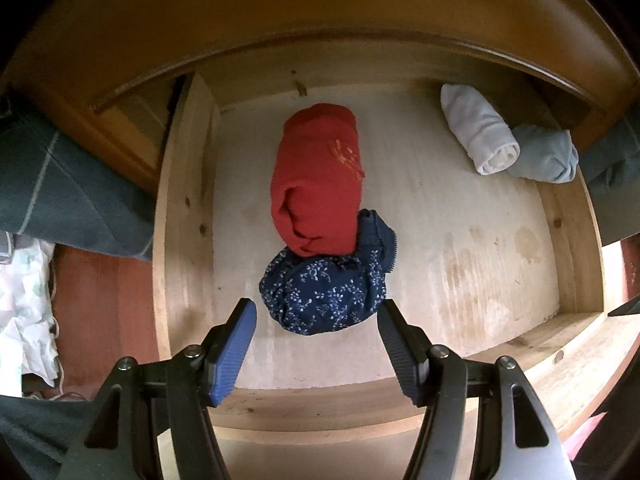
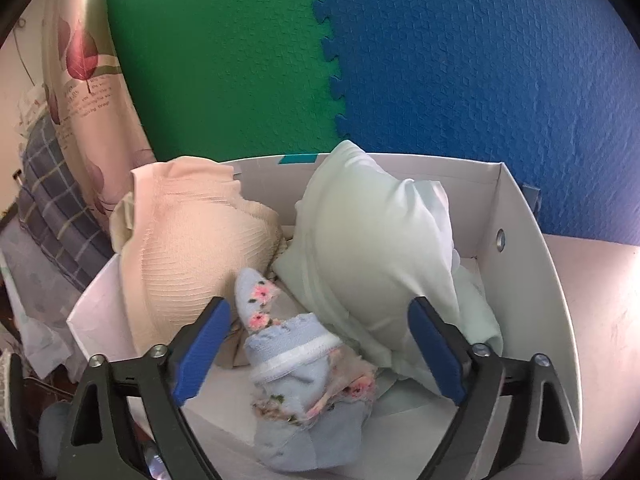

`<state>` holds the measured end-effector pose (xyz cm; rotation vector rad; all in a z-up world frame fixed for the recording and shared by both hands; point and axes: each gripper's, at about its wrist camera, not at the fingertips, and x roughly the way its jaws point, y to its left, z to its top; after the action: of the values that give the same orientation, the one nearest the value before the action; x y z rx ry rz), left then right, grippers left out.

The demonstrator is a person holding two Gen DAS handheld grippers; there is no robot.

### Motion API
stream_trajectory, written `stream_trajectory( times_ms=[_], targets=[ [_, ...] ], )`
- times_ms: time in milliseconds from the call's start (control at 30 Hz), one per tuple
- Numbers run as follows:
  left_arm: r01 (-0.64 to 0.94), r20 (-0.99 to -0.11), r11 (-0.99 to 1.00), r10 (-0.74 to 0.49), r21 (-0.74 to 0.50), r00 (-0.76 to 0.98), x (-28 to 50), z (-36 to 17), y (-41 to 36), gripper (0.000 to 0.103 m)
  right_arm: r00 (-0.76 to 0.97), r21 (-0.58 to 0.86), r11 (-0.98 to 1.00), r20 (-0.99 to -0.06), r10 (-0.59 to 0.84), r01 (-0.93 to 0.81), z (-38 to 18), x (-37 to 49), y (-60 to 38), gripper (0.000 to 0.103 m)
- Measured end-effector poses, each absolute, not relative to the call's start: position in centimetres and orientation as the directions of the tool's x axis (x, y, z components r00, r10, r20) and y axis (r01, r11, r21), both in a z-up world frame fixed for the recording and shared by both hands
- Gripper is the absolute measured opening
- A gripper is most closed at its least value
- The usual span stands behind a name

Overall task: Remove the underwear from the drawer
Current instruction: 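Grasp the navy floral underwear in the drawer with the left gripper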

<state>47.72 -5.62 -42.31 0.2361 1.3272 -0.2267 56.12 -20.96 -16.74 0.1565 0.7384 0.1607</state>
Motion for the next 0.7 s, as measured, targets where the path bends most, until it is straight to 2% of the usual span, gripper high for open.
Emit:
stream_trajectory(
  times_ms=[100,167,233,333,533,700],
  targets=[
    [0.268,-0.977,0.963,-0.058,-0.002,0.203,48.1,-42.6,-4.9,0.064,0.779,0.175,0.98,-0.6,0.179,-0.091,-15.8,54.2,-21.4,0.097],
    [0.246,-0.979,0.969,-0.075,-0.027,0.187,48.4,-42.8,-4.5,0.064,0.812,0.191,0.974,-0.545,0.21,-0.124,-14.8,52.3,-22.1,0.102],
    [0.235,-0.98,0.971,-0.083,-0.039,0.181,48.7,-42.8,-4.3,0.064,0.844,0.163,0.982,-0.509,0.166,-0.094,-14.0,50.4,-23.3,0.102],
    [0.231,-0.986,0.972,-0.079,-0.042,0.15,49.2,-43.1,-4.5,0.064,0.877,0.219,0.972,-0.446,0.18,-0.088,-12.8,47.8,-26.1,0.102],
    [0.211,-0.998,0.977,-0.044,-0.034,0.039,50.9,-44.6,-5.5,0.064,0.921,0.22,0.975,-0.385,0.059,0.029,-11.7,44.4,-32.3,0.102],
    [0.211,-0.993,0.978,0.016,-0.01,-0.12,52.2,-46.8,-6.3,0.064,0.925,0.229,0.968,-0.38,-0.005,0.099,-13.0,43.5,-36.0,0.102]
  ],
)
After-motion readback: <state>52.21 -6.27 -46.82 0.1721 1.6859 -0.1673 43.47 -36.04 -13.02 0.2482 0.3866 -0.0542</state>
